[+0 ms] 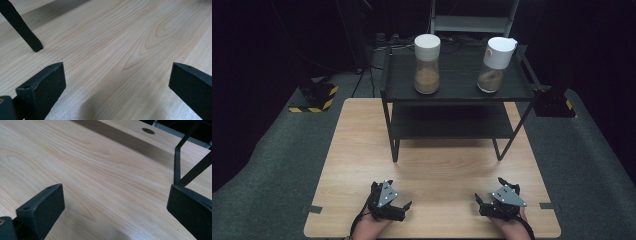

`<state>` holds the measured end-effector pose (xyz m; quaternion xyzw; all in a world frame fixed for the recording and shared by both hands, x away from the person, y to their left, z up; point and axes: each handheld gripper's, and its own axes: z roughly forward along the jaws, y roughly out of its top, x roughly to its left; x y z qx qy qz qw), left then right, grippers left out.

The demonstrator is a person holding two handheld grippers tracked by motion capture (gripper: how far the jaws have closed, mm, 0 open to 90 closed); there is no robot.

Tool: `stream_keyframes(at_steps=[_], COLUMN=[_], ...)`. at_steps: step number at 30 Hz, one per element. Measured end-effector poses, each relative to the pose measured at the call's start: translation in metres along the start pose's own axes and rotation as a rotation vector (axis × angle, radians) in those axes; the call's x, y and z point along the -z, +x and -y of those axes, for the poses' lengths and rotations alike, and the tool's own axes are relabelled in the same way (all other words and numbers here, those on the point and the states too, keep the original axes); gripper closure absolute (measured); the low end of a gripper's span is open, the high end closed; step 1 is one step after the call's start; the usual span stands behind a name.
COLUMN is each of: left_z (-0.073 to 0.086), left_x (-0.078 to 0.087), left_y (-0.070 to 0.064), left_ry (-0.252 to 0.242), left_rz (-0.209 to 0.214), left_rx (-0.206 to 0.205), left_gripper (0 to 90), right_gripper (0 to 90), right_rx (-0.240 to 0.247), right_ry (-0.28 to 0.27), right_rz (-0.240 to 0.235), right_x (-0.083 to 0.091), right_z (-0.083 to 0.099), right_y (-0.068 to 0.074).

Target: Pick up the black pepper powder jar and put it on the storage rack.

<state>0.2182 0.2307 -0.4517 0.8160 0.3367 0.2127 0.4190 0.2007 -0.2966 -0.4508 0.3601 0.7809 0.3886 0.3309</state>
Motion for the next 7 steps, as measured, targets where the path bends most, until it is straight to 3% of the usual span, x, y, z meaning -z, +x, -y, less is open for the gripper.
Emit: stream_keyframes(at_steps=[7], left_z=[0.003], left_x=[0.0017], left_y=[0.0014], left_ry=[-0.014], left_rz=[-0.001], left_rx=[0.024], left_gripper=[1.2], right_gripper=[0.5], right_rx=[-0.005], right_ry=[0.005], right_rz=[-0.007], right_x=[-0.0003], right_z=[-0.0009], right_y=[-0.0014])
